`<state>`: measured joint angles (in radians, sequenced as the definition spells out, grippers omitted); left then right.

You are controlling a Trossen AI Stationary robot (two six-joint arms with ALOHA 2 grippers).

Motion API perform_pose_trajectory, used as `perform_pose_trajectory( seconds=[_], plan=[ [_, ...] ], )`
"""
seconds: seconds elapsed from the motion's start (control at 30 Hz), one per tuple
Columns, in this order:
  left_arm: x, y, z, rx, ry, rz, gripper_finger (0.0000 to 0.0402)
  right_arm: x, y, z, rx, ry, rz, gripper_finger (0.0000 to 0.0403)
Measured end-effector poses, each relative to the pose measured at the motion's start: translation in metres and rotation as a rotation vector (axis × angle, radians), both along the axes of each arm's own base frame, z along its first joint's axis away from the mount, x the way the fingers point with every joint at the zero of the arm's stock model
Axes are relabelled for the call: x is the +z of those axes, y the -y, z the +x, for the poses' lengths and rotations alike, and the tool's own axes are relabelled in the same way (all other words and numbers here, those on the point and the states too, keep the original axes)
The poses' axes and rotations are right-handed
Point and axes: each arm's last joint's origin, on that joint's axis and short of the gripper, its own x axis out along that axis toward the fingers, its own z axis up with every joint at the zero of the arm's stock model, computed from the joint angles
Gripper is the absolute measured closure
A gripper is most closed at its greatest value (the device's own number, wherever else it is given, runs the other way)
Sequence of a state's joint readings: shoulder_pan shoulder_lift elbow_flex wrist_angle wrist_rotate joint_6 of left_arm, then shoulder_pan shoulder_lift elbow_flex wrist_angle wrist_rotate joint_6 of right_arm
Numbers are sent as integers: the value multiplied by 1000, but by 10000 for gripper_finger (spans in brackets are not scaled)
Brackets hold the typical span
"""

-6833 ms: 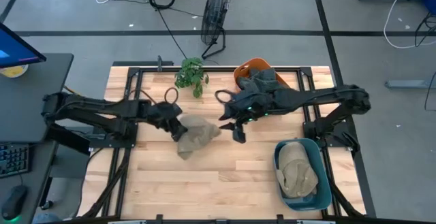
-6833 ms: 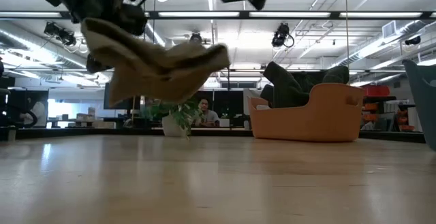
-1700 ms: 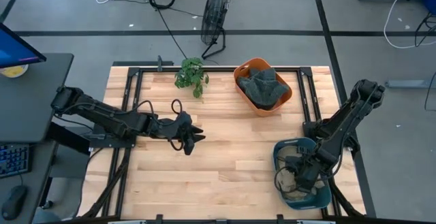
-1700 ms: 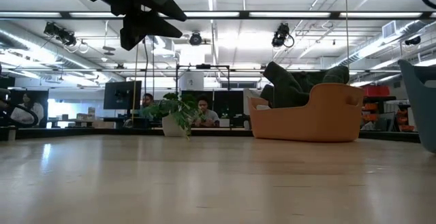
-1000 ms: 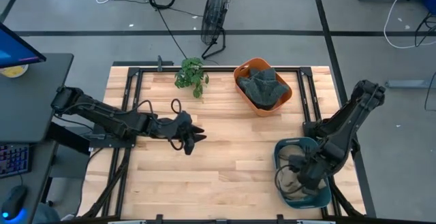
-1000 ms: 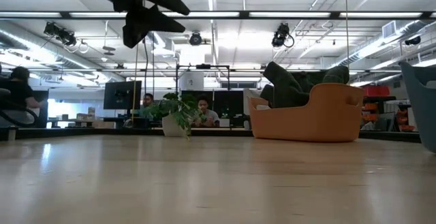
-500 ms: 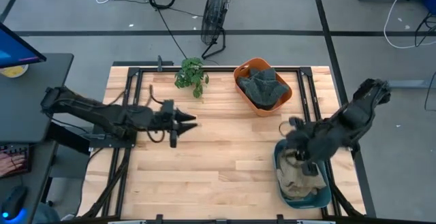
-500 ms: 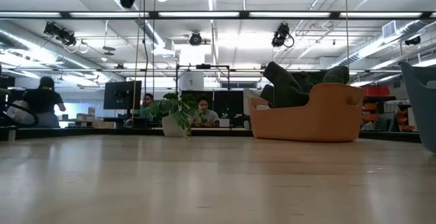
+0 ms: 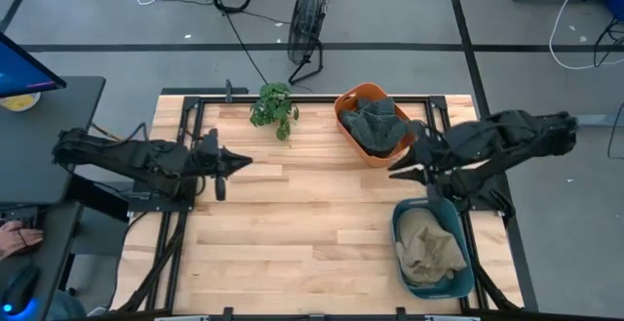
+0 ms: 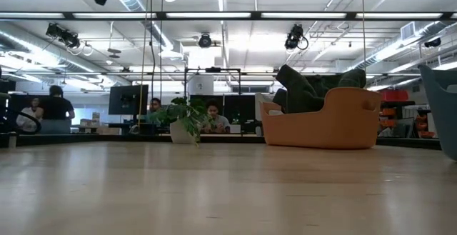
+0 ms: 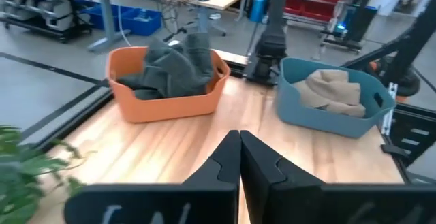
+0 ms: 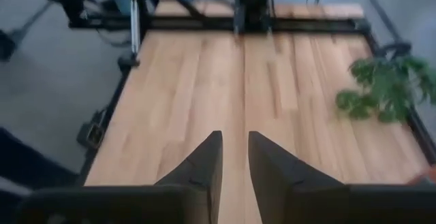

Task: Pick & Place hat
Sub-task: Return to Home Position

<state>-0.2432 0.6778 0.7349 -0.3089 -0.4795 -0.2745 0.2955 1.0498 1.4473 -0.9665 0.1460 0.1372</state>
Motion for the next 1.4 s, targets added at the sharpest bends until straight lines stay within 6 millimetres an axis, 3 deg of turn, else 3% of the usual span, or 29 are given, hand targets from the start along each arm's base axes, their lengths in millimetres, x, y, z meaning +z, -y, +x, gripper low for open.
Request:
perform_pose_trajectory(
  seconds=[0.13, 0.3, 0.57, 0.73, 1.03, 1.3, 1.4],
  plan=[
    [1, -5, -19, 11, 23, -2, 398, -22, 19, -5, -79, 77, -3, 330],
    [-14, -10, -38, 12, 81, 12, 398, -60, 37, -19, -192, 145, 34, 329],
    [-46, -14, -55, 21, 277, -22, 399, -112, 47, -30, -198, 400, 106, 329],
    [-65, -15, -59, 21, 361, 28, 399, -143, 53, -36, -246, 435, 143, 329],
    [-98, -17, -63, 37, 456, 58, 399, -170, 56, -55, -237, 494, 214, 335],
    [-126, -16, -54, 47, 481, 62, 399, -193, 59, -69, -264, 623, 215, 350],
    [-125, -16, -55, 44, 500, 49, 399, -206, 59, -70, -266, 683, 245, 356]
  ],
)
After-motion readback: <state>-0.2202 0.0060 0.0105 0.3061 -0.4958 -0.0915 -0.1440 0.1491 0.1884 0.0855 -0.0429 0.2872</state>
